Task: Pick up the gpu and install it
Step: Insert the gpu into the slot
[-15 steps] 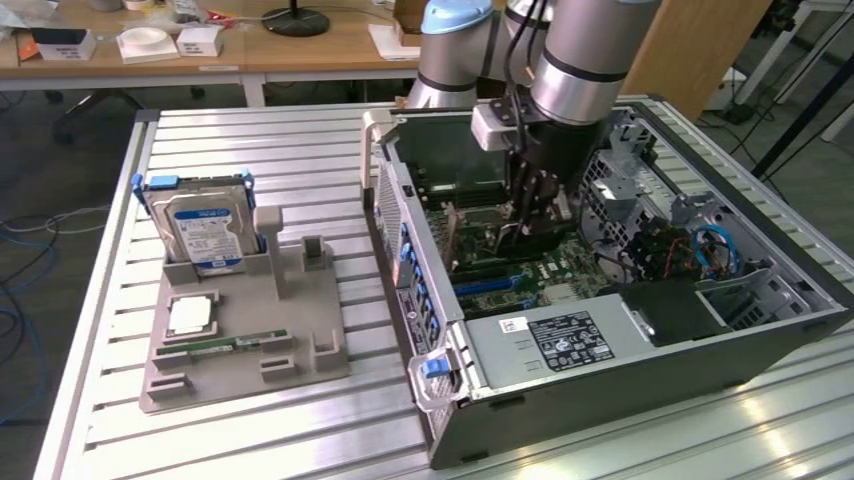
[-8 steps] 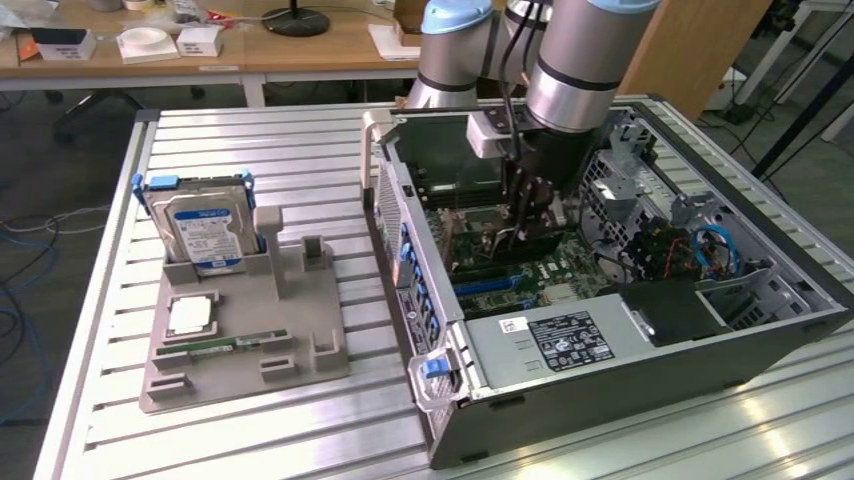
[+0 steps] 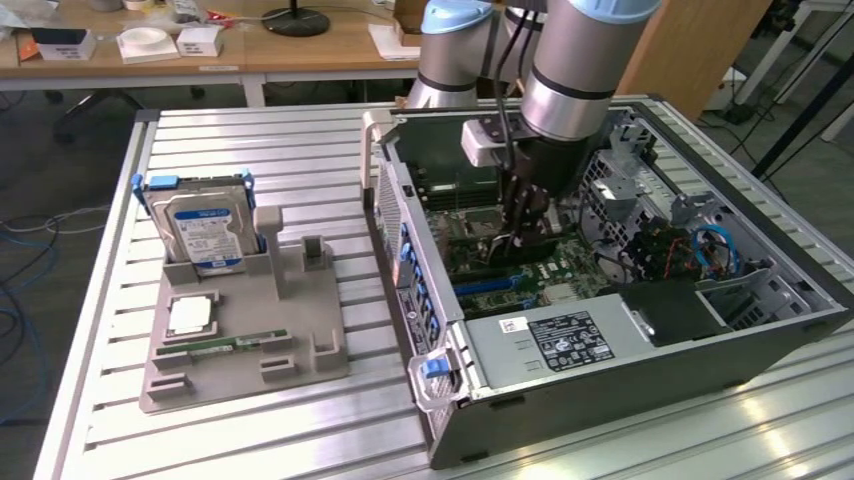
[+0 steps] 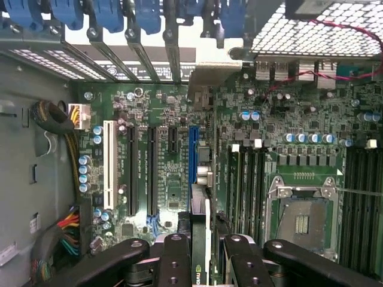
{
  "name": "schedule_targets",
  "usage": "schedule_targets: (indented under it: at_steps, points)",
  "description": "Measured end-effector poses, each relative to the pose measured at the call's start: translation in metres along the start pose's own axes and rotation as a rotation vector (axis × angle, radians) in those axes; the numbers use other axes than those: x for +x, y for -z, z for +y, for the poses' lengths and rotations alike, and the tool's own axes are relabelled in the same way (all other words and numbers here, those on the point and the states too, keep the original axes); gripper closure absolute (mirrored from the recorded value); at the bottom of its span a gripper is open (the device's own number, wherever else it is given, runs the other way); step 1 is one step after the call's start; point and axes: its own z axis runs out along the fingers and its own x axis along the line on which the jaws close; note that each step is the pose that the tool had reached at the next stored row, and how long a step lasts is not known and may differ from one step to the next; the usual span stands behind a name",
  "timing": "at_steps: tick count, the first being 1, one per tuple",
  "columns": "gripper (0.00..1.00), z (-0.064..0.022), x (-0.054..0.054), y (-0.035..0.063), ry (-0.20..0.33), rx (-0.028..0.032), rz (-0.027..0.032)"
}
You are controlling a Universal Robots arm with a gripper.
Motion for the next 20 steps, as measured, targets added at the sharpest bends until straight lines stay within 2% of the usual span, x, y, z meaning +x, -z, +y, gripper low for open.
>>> schedule_targets:
  at_steps: [8,20]
  points:
    - [0.74,0.0094,0.003,-0.0033,0.005,0.0002,0.0001]
    - [0.74,0.0160,0.004,-0.0070,0.007,0.0030,0.0001]
